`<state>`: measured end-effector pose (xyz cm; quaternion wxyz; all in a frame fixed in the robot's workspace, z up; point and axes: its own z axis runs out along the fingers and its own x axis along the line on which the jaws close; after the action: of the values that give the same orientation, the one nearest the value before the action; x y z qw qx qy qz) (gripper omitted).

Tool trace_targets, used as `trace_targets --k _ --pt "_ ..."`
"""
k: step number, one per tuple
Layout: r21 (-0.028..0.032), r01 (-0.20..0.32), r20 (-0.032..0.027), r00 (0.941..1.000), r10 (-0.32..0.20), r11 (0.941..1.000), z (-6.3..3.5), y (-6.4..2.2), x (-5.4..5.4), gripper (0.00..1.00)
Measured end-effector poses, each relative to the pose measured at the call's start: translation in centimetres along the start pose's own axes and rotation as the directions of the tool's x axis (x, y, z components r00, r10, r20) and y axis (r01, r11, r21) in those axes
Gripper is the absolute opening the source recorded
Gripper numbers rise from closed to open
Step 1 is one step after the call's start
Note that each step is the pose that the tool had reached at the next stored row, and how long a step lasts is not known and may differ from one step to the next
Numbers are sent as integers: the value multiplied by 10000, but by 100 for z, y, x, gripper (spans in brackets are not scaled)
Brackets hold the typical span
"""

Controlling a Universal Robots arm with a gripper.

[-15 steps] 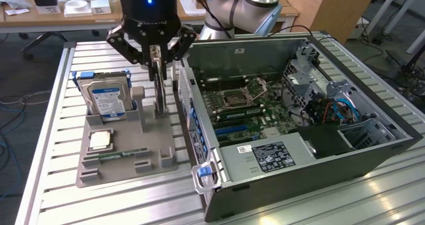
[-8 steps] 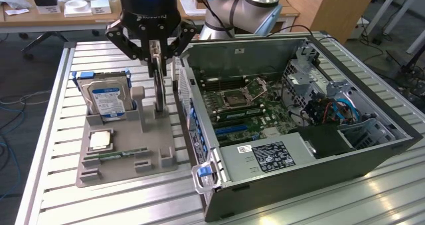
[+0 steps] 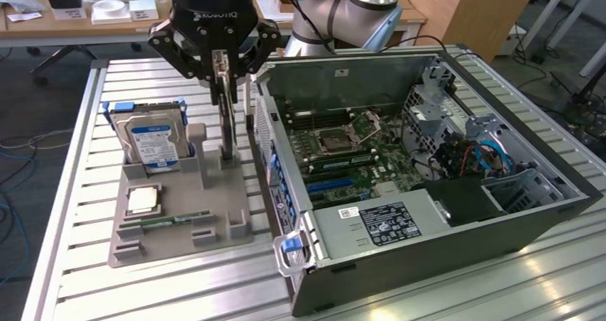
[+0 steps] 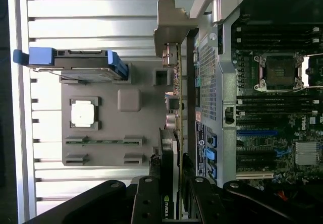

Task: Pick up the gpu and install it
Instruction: 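Pick up the gpu and move the gpu toward the slot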

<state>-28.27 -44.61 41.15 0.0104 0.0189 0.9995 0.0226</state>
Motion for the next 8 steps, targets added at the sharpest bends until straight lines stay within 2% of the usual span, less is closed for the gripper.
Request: trace_targets --k 8 --pt "1 0 -1 10000 0 10000 -1 0 0 27"
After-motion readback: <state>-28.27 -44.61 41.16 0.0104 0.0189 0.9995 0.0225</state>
